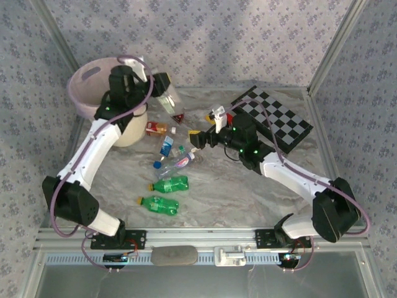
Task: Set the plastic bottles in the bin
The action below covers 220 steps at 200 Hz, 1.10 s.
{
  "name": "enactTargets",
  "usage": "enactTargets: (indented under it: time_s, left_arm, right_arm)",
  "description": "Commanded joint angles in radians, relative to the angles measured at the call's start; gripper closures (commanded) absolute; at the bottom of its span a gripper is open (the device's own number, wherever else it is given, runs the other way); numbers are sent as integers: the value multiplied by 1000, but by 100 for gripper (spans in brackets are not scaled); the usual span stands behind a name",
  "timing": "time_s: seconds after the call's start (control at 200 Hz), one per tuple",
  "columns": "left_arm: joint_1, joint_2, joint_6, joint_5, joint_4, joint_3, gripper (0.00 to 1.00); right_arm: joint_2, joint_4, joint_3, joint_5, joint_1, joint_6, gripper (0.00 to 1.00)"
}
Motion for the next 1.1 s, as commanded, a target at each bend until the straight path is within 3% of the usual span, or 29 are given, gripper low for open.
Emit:
enactTargets:
  time_s: [0.0,0.195,0.54,1.094]
  left_arm:
    - [36,-24,132,-69,-92,131,75]
    - [157,-20,246,-177,-166,253,74]
    - [382,84,303,-281,-310,310,73]
    - [449,203,326,-320,-396,272,69]
  right_arm:
    - [-29,-45,-27,54,-7,-11,1]
    - [-55,-44,-76,103,-16,-12,1]
    - [-82,-75,-109,135,-29,-19,1]
    - [-110,-98,-149,191,-42,13,1]
